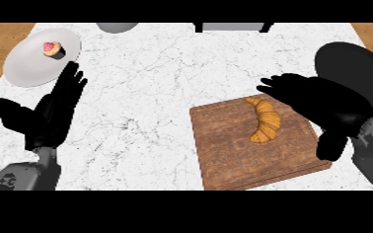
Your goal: Pick the croissant from the cutting board and place it in the pan
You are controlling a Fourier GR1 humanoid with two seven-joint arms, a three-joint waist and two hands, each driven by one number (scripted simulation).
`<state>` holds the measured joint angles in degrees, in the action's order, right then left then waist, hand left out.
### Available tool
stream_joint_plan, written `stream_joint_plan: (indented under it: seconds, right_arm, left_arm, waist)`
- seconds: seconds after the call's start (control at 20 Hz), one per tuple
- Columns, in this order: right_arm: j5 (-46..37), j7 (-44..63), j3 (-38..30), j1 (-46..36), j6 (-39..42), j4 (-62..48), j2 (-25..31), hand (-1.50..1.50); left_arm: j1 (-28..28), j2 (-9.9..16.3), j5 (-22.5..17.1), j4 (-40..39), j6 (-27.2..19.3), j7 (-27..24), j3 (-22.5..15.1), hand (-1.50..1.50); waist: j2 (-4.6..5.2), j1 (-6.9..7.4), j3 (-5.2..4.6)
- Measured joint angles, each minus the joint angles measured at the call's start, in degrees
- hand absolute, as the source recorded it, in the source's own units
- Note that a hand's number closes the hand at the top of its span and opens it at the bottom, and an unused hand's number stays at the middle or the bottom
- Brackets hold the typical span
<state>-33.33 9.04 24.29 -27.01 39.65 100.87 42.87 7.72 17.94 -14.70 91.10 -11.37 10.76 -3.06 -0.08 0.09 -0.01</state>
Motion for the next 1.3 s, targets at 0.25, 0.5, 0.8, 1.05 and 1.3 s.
stream_joint_plan:
  seconds: [0.25,0.5,0.8,1.05,1.3]
  right_arm:
    - [-4.62,0.16,-0.23,0.43,1.53,-1.5,-4.95,-1.5]
    - [-9.79,3.32,1.24,-1.05,3.08,-4.88,-10.97,-1.5]
    - [-15.26,0.79,-0.02,-1.52,2.09,-10.22,-14.79,-1.5]
    - [-19.54,-2.97,-0.26,-1.76,0.93,-14.9,-16.1,-1.5]
    - [-23.52,-6.69,-0.3,-0.89,-2.49,-19.51,-17.76,-1.5]
  left_arm:
    - [0.56,-1.07,1.12,0.63,0.42,1.5,0.75,0.0]
    - [1.41,-1.88,2.16,0.04,1.12,1.62,1.47,0.0]
    - [1.51,-2.65,3.02,-0.51,2.51,1.13,3.26,0.0]
    - [1.45,-3.21,3.3,-0.87,3.85,1.23,4.32,0.0]
    - [1.4,-4.5,4.79,-0.39,3.7,1.55,4.17,0.0]
  waist:
    - [0.04,0.1,0.0]
    - [0.09,0.18,0.01]
    - [0.09,0.2,0.0]
    - [0.1,0.19,0.01]
    - [0.11,0.18,0.02]
